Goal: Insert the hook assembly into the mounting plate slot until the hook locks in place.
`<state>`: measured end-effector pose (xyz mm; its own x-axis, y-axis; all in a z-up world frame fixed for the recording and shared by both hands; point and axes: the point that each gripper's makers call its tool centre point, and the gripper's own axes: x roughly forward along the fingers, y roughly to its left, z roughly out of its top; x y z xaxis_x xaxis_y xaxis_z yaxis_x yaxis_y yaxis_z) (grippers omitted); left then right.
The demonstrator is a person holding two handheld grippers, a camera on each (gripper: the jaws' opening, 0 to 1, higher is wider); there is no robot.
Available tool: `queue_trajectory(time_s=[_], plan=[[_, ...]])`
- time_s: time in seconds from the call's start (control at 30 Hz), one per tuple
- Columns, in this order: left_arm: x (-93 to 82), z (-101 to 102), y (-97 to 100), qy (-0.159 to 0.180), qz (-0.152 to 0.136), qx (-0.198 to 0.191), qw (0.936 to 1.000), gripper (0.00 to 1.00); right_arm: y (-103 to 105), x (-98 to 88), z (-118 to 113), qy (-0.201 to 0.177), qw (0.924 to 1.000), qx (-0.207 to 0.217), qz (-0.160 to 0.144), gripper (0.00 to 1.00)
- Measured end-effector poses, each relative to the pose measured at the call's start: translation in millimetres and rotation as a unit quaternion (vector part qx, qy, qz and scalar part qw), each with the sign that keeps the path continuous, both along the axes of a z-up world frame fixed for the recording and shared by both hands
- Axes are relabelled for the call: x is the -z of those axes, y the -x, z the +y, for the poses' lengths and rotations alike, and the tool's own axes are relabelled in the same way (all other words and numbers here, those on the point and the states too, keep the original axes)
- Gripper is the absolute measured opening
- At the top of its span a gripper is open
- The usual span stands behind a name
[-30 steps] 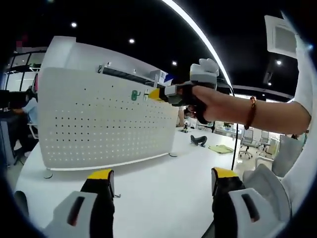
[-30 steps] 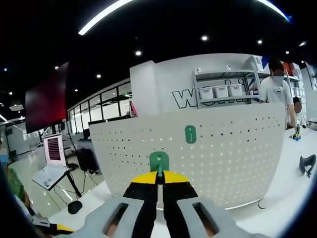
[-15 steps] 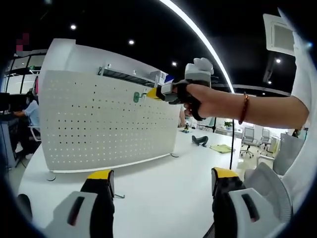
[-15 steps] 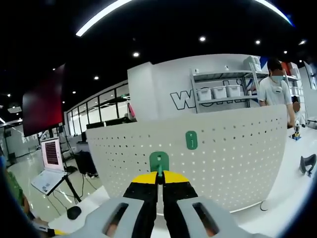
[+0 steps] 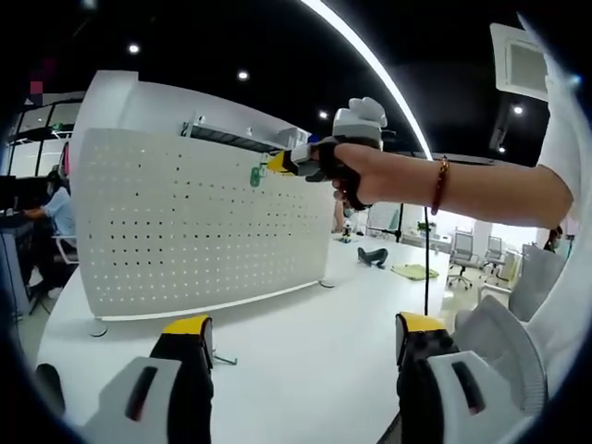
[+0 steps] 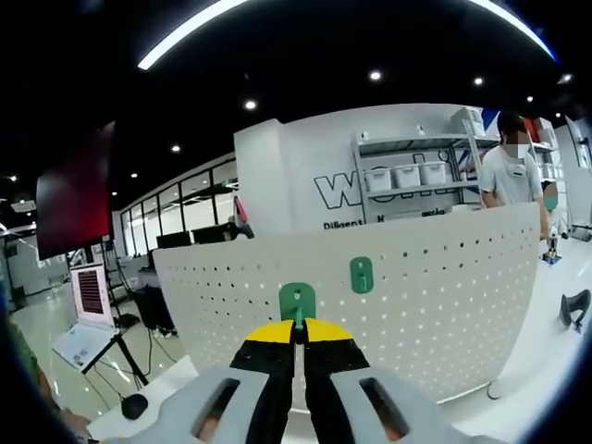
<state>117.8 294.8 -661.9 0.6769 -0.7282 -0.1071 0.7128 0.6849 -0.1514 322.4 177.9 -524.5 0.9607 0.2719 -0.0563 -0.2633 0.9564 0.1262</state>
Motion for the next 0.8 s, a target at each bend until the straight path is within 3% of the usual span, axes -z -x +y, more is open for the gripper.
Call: queue_trajectory(time_s=[0.33, 0.5, 0.8], plan=[[1.0, -1.5, 3.3, -0.006, 0.001, 0.006, 1.0, 0.83, -13.8, -0.3, 0.9, 0.017, 0.9998, 0.009, -0.001, 0.01], [5.1, -1.1, 3.8, -0.006, 0.008, 0.01, 0.9999, 0.82, -18.6, -1.0, -1.2, -0.003, 0.9999, 0.014, 0.0, 0.01], [0.8, 6.6, -5.2, -0.008, -0.001, 0.005, 1.0, 0.82, -30.4, 0.7, -0.1, 0.006, 0.9997, 0.023, 0.002, 0.01]])
